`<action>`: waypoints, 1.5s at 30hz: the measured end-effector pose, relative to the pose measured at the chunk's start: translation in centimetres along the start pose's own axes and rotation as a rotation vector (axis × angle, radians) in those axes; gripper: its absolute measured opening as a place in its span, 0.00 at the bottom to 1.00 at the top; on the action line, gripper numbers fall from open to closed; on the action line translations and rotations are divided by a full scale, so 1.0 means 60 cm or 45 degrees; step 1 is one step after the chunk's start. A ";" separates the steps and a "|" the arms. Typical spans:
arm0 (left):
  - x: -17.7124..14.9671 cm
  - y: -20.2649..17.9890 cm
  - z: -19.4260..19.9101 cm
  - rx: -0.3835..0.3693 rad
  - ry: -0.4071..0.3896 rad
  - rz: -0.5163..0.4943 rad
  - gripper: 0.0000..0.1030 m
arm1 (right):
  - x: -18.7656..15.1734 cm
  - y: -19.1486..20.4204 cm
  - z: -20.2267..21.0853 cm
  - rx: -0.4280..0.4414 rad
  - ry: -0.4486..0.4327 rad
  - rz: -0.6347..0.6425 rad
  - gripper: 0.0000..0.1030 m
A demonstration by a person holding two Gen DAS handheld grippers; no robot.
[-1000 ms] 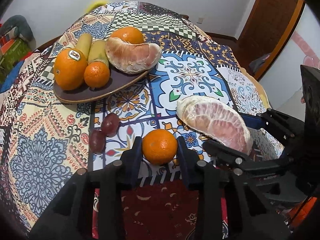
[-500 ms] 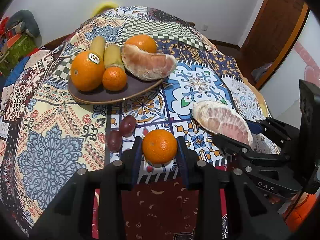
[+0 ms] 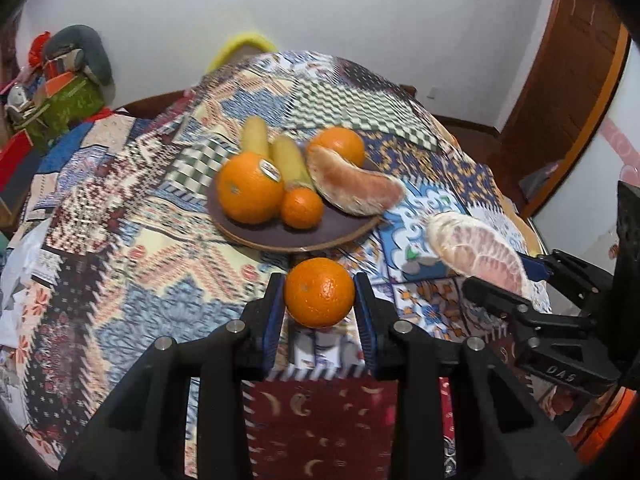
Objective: Organize fruits
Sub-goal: 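Grasp a tangerine with the left tool while the right tool carries the pomelo segment, then place the tangerine on the plate with the left tool while the right tool places the pomelo segment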
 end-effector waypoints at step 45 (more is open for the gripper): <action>0.053 0.102 -0.108 0.008 0.022 0.093 0.33 | 0.155 0.084 -0.146 0.115 -0.017 0.058 0.48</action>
Point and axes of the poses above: each gripper's, at about its wrist camera, not at the fingertips, and z roughly against the way its jaws point, y to its left, x to its top, the point moved 10 cm from there along -z, roughly the way its jaws point, and after that the axes turned 10 degrees about -x, right-handed, at the moved point
